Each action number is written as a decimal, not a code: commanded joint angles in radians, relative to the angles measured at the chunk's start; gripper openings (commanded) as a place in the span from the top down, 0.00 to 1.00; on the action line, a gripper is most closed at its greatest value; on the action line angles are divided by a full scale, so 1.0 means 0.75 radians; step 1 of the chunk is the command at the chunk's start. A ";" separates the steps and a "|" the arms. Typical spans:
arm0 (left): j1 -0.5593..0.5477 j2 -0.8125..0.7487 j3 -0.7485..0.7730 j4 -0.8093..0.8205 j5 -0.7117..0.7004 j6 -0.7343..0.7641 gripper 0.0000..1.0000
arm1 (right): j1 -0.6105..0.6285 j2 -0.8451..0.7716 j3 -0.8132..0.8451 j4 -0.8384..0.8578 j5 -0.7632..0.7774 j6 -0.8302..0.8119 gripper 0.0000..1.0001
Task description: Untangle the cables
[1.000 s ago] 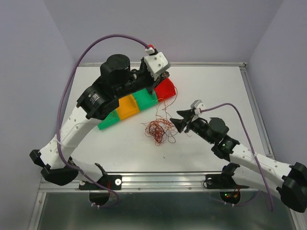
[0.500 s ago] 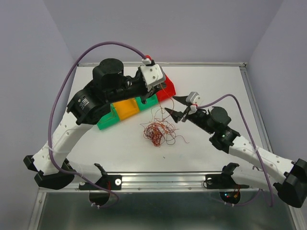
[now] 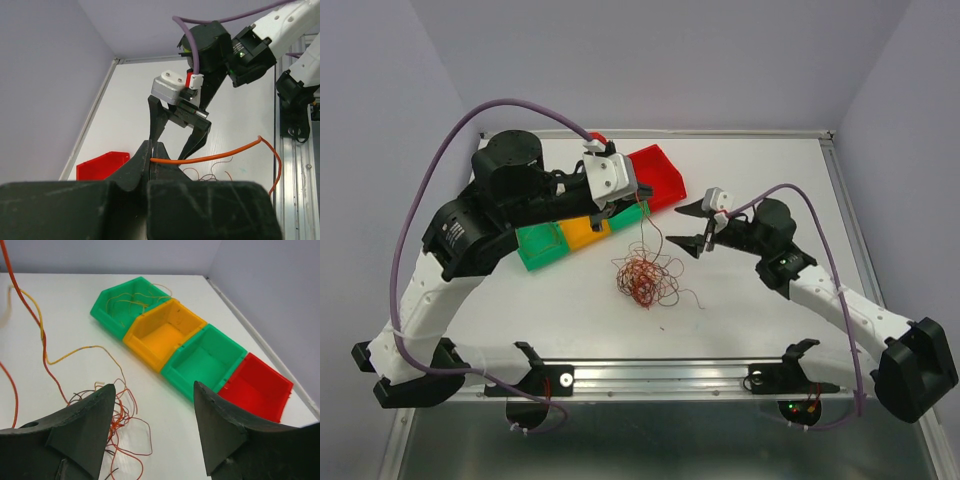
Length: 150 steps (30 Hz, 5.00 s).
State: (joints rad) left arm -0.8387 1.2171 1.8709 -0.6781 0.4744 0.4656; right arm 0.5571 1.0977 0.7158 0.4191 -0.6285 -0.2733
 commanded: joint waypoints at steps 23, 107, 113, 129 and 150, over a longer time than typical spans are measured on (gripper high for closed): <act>-0.009 -0.030 0.070 0.033 0.047 -0.013 1.00 | 0.067 0.312 0.177 0.241 -0.559 -0.073 0.23; -0.009 -0.375 0.001 0.207 -0.479 -0.054 1.00 | -0.420 0.026 -0.435 0.289 0.581 0.950 0.21; -0.009 -0.320 -0.063 0.301 -0.528 -0.046 1.00 | -0.056 0.013 -0.396 0.351 0.173 0.651 0.05; -0.009 -0.340 0.027 0.352 -0.671 -0.034 1.00 | 0.535 0.839 0.151 0.683 -0.015 0.317 0.00; -0.007 -0.426 -0.032 0.487 -0.859 0.017 1.00 | 0.707 1.208 0.278 0.734 0.255 0.422 0.79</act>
State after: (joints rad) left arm -0.8425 0.9203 1.8690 -0.4194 -0.1135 0.4541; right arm 1.0813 2.0628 1.0042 0.9028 -0.5720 0.0387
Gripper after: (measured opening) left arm 0.037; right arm 0.300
